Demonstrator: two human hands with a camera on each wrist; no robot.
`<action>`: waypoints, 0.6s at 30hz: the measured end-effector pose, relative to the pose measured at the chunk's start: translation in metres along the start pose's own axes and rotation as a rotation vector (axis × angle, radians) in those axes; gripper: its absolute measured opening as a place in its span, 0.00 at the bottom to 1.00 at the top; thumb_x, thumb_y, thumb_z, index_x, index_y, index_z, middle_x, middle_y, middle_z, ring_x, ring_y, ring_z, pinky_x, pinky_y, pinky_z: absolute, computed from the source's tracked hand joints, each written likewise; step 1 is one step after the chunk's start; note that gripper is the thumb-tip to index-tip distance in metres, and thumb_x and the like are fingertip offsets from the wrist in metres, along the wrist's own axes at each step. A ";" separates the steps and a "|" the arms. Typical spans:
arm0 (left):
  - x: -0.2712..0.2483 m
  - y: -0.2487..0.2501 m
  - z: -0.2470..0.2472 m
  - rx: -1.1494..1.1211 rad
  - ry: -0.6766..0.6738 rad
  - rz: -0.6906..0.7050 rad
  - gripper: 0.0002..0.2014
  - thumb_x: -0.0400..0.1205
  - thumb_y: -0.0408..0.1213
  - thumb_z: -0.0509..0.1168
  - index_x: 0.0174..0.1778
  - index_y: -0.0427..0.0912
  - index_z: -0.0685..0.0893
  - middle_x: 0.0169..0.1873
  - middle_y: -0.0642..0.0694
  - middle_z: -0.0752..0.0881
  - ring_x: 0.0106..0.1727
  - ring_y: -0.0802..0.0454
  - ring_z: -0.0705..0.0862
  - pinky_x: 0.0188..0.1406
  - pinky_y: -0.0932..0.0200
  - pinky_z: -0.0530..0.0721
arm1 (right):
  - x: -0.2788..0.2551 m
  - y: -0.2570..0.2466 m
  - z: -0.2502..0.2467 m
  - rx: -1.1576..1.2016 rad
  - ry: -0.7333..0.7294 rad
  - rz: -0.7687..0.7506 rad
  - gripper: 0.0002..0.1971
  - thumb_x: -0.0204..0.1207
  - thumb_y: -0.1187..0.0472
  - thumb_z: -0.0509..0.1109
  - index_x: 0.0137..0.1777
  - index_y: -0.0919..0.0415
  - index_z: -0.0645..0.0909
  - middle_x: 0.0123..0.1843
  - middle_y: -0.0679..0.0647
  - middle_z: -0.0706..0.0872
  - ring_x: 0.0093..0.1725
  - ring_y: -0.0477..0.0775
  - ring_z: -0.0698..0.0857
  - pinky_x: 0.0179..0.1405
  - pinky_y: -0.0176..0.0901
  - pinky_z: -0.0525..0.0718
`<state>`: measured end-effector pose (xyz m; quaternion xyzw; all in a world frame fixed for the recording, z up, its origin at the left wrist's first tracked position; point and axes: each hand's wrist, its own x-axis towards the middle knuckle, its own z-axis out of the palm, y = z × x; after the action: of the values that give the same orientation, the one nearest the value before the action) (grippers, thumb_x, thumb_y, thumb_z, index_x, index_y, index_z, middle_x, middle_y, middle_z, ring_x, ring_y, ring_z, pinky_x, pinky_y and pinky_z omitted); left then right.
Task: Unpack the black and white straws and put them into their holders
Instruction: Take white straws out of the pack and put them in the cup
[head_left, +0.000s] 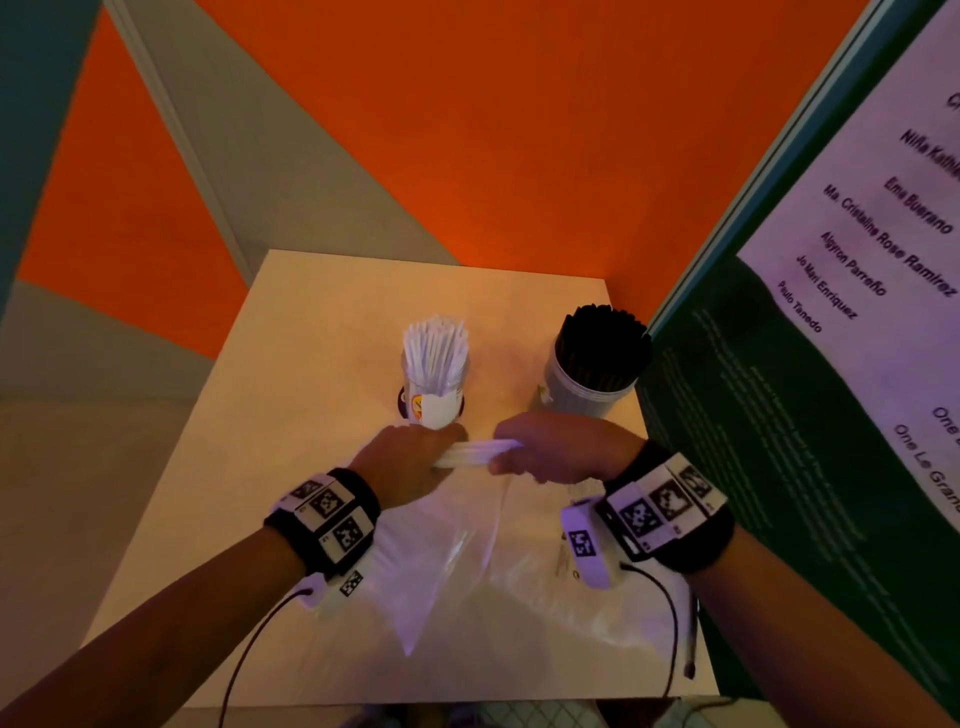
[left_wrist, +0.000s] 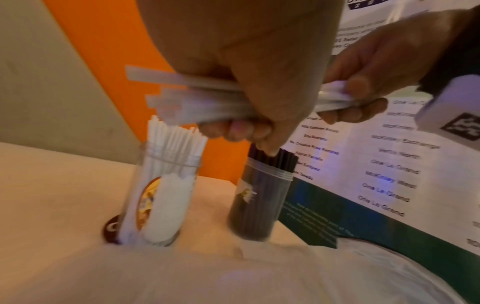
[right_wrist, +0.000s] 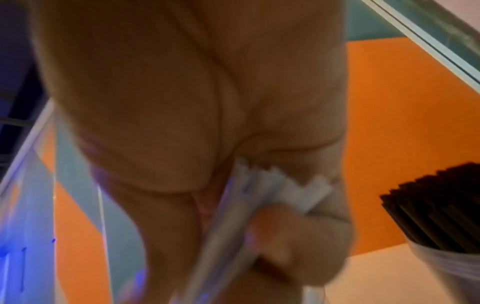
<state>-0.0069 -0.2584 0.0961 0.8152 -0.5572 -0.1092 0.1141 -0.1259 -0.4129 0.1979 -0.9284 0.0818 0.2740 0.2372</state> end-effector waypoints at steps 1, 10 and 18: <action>-0.002 -0.008 -0.002 0.019 -0.006 -0.032 0.15 0.84 0.45 0.59 0.66 0.49 0.75 0.48 0.41 0.87 0.46 0.38 0.86 0.41 0.52 0.78 | 0.005 0.000 0.001 0.141 0.063 -0.016 0.15 0.83 0.48 0.61 0.46 0.60 0.78 0.37 0.51 0.82 0.35 0.49 0.80 0.34 0.41 0.73; 0.003 -0.030 -0.014 -0.248 0.028 -0.164 0.13 0.84 0.42 0.62 0.65 0.47 0.78 0.42 0.37 0.87 0.39 0.37 0.83 0.36 0.51 0.74 | 0.058 -0.021 0.025 1.021 0.759 -0.174 0.27 0.80 0.39 0.43 0.44 0.41 0.86 0.54 0.45 0.89 0.61 0.48 0.85 0.68 0.59 0.78; 0.017 -0.044 -0.010 -0.456 0.141 -0.157 0.06 0.84 0.38 0.63 0.55 0.44 0.82 0.34 0.44 0.83 0.32 0.41 0.78 0.33 0.50 0.72 | 0.084 -0.012 0.019 1.422 0.779 -0.394 0.33 0.70 0.31 0.67 0.62 0.58 0.77 0.60 0.62 0.85 0.64 0.57 0.82 0.66 0.55 0.78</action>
<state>0.0413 -0.2583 0.0910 0.8147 -0.4438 -0.1837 0.3249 -0.0610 -0.3949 0.1429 -0.5829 0.1477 -0.2303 0.7651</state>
